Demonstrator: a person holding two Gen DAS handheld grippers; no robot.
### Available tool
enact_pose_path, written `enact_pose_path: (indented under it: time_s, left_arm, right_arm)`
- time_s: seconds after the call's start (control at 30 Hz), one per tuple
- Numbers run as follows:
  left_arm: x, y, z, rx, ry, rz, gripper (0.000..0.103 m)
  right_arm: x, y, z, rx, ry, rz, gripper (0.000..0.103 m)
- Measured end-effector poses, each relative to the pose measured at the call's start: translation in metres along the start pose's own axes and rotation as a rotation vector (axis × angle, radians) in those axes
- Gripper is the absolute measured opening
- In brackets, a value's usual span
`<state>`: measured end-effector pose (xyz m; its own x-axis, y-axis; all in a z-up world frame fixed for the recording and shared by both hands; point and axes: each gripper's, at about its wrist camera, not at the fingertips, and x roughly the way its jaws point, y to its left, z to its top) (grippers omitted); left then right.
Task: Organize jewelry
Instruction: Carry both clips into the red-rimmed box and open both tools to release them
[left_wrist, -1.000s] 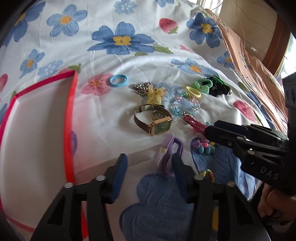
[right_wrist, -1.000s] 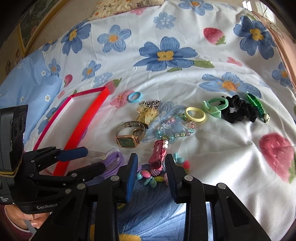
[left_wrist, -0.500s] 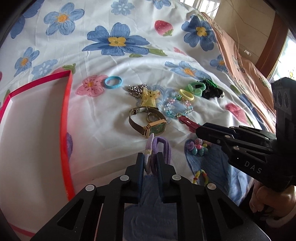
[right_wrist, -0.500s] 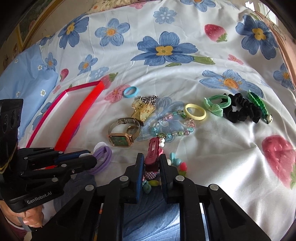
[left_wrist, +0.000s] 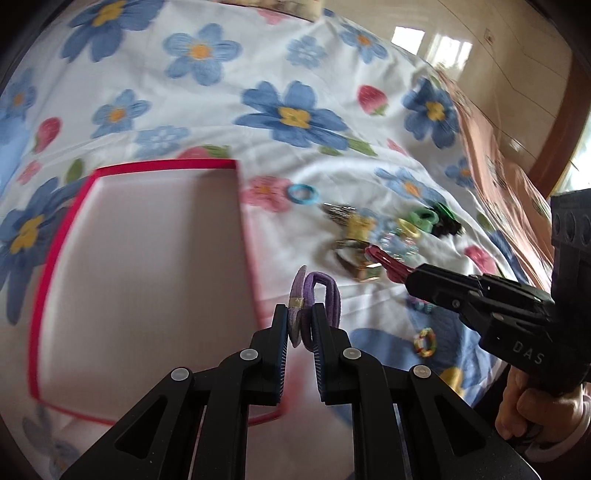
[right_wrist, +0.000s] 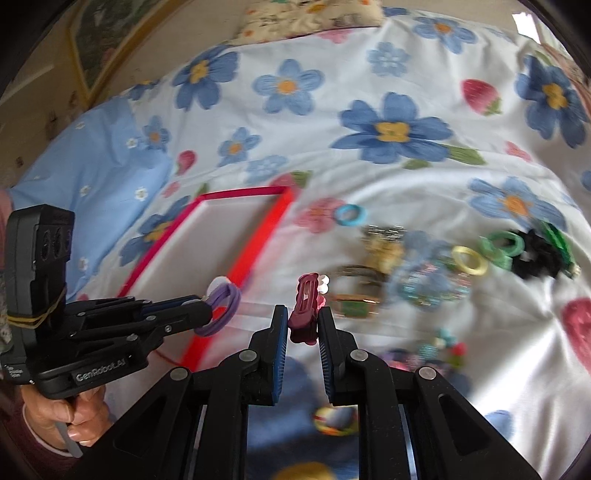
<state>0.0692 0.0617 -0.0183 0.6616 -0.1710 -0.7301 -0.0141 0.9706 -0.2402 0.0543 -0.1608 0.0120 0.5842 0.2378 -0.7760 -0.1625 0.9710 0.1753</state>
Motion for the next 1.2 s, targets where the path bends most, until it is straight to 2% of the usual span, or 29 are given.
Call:
enact_pose_path:
  time_s: [0.37,0.63,1.2]
  left_arm:
    - [-0.044,0.057,-0.019,-0.128,-0.033,0.119,0.012]
    - [-0.044,0.081,-0.02,-0.178,-0.017,0.181,0.012]
    - [-0.008,0.102,-0.017,-0.228,0.065,0.219,0.014]
  right_arm:
    - [0.036,0.075,0.01,-0.096,0.037,0.14,0.016]
    - [0.076,0.116,0.008,-0.162,0.094,0.192,0.016]
    - [0.116,0.124,-0.014,-0.208,0.238,0.181,0.016]
